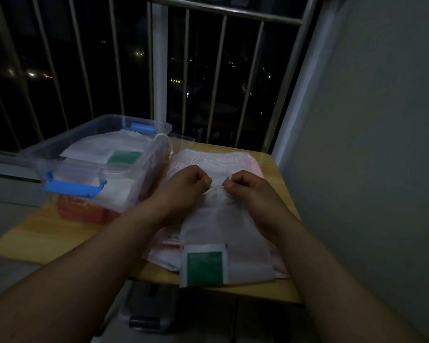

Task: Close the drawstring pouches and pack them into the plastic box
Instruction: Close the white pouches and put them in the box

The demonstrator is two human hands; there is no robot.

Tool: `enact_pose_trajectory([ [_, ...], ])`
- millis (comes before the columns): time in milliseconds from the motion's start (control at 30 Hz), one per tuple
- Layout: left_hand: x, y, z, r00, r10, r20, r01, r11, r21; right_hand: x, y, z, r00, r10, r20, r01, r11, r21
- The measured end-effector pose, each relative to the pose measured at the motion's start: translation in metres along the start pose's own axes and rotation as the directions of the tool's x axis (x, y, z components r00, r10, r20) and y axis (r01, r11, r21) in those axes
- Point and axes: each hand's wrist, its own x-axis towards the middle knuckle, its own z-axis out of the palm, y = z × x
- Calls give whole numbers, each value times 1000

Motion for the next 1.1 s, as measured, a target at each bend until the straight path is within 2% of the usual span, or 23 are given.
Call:
enact_pose_trajectory([
  [100, 1, -3, 3, 1000, 13, -27, -11, 998, 59, -2, 0, -1, 995, -76, 67, 84, 988, -132],
  [367, 5, -12, 5, 998, 52, -46, -45, 989, 139, -5, -3, -5, 968, -171, 185, 221, 930, -293],
  [467, 2, -14, 6, 997, 60, -55, -51, 986, 158, -7, -4, -7, 964, -138, 226, 200, 941, -275],
  [600, 0, -14, 6, 987, 89, -133, -67, 984, 162, -5, -2, -6, 988, -44, 147, 61, 992, -111],
  [667, 1, -10, 5, 981, 94, -168, -76, 991, 109, -3, -4, -6, 992, -20, 125, 32, 995, -90],
  [733, 1, -6, 4, 981, 72, -178, -58, 995, 82, -4, -6, -6, 991, 5, 134, 15, 989, -149],
  [867, -4, 2, 7, 981, -87, -172, 70, 992, -102, -4, -4, -4, 999, 36, 38, -30, 988, -150],
  [933, -9, 10, 6, 980, -197, -36, 177, 937, -302, 0, -2, -7, 997, 46, -64, -53, 992, -111],
  [1000, -16, 19, 6, 942, -287, 173, 335, 811, -480, 4, -1, -11, 984, 50, -171, -67, 994, -92],
  [1033, -19, 22, 5, 926, -298, 230, 375, 787, -491, 6, -1, -13, 976, 42, -213, -63, 993, -96],
  [1100, -18, 21, 7, 939, -271, 210, 341, 810, -478, 10, 0, -14, 969, 37, -243, -56, 996, -72],
])
